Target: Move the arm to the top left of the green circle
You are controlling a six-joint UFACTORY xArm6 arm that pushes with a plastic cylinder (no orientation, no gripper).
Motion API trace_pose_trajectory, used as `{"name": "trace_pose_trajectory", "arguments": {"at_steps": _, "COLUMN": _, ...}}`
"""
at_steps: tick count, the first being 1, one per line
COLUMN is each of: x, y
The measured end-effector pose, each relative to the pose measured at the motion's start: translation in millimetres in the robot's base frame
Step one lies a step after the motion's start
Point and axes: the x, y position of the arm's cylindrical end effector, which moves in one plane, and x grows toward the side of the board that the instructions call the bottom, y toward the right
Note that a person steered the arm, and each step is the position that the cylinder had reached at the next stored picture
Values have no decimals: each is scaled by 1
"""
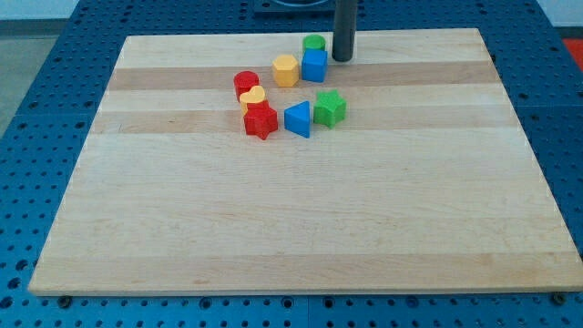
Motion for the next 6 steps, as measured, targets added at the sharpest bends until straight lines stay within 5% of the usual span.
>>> {"name": "trace_pose_trajectory", "arguments": {"at_steps": 2, "x": -51, "y": -19}}
{"name": "trace_pose_trajectory", "arguments": {"at_steps": 4, "x": -40, "y": -100}}
{"name": "trace_pose_trajectory", "arguments": {"at_steps": 6, "x": -11, "y": -91}}
